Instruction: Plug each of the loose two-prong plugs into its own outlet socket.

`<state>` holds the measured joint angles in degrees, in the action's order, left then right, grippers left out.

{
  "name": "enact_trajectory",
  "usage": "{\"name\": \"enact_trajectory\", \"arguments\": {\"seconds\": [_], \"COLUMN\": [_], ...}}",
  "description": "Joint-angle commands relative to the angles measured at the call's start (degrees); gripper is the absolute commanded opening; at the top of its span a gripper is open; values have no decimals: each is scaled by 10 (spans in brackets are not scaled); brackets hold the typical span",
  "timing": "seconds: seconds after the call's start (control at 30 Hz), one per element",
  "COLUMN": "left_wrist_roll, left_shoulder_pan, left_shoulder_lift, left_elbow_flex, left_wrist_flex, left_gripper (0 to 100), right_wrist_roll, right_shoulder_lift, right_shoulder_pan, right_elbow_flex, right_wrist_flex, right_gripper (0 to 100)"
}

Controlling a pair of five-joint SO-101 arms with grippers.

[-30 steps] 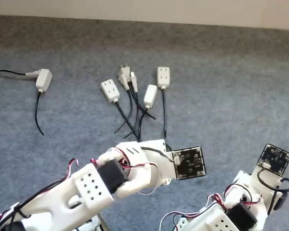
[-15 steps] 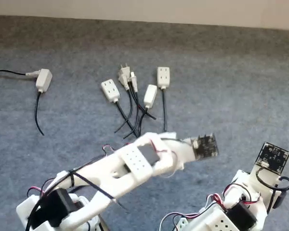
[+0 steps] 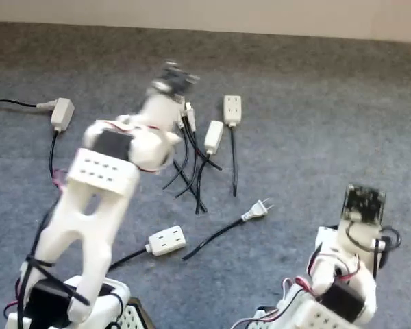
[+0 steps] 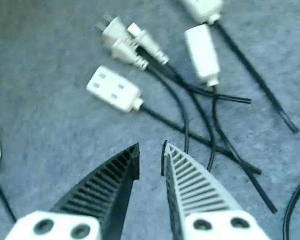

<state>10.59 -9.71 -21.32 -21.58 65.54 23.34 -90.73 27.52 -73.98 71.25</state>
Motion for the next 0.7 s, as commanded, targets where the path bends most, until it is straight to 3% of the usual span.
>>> {"name": "enact_trajectory", "arguments": {"seconds": [0.0, 0.1, 0.3, 0.5, 0.57, 0.67], "left_wrist_roll": [-71, -110, -180, -218, -217, -219], "left_shoulder_pan": [82, 108, 160, 182, 181, 182], "left_shoulder_lift": [-26, -26, -26, -26, -26, -26], "left_elbow_flex": [-10, -69, -161, -225, -238, -241], "left_wrist_flex": [62, 47, -52, -152, -173, -179], "left_gripper": [91, 91, 91, 91, 91, 91], "right_wrist_roll": [-3, -10, -153, -396, -493, -578], "right_shoulder_lift": [202, 355, 585, 720, 762, 816], "right_shoulder_pan": [-74, -167, -298, -317, -342, -392], "right_elbow_flex": [155, 282, 481, 541, 542, 543], "right_wrist_flex": [28, 78, 210, 239, 239, 241], "right_gripper": [300, 300, 300, 300, 300, 300]}}
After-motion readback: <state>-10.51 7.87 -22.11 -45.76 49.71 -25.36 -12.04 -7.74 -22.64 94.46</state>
